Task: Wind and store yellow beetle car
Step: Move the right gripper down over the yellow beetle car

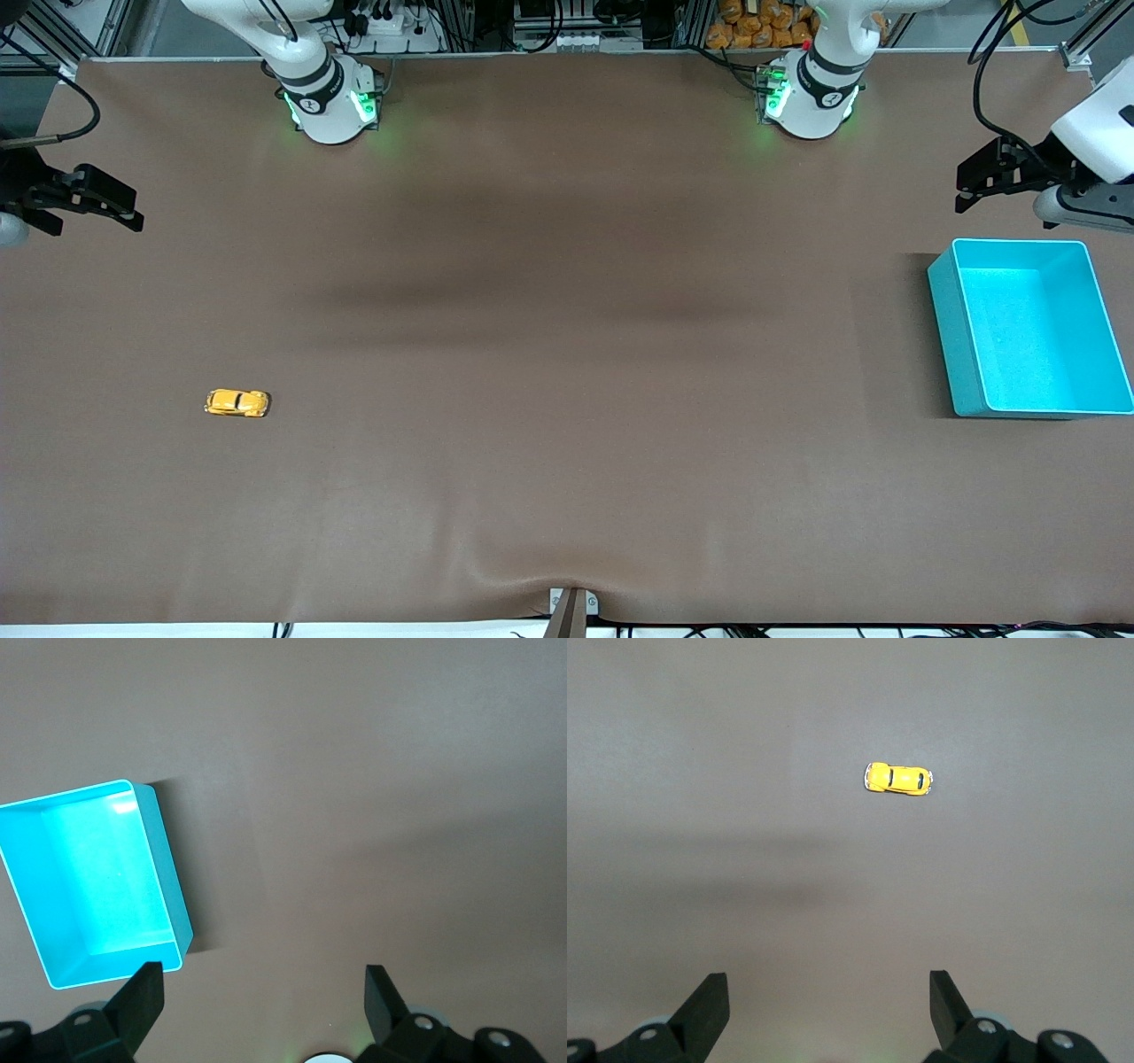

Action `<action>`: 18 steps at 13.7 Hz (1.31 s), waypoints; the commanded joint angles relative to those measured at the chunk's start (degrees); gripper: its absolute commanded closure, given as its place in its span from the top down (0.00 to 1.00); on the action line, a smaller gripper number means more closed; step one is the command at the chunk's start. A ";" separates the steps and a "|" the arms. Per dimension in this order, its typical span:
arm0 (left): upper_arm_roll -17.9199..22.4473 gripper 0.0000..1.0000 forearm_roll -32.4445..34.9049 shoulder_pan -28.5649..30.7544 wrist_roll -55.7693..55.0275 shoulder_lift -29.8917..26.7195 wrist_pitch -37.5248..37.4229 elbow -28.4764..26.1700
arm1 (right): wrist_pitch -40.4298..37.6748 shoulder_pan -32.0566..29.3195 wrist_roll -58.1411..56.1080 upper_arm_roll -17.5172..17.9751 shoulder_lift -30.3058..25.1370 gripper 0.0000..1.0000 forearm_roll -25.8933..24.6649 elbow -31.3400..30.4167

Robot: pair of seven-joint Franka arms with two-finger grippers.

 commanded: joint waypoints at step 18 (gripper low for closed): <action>2.93 1.00 0.62 0.65 -7.60 -0.47 -1.50 0.05 | 13.65 0.34 -37.11 -1.01 22.89 1.00 -2.11 1.13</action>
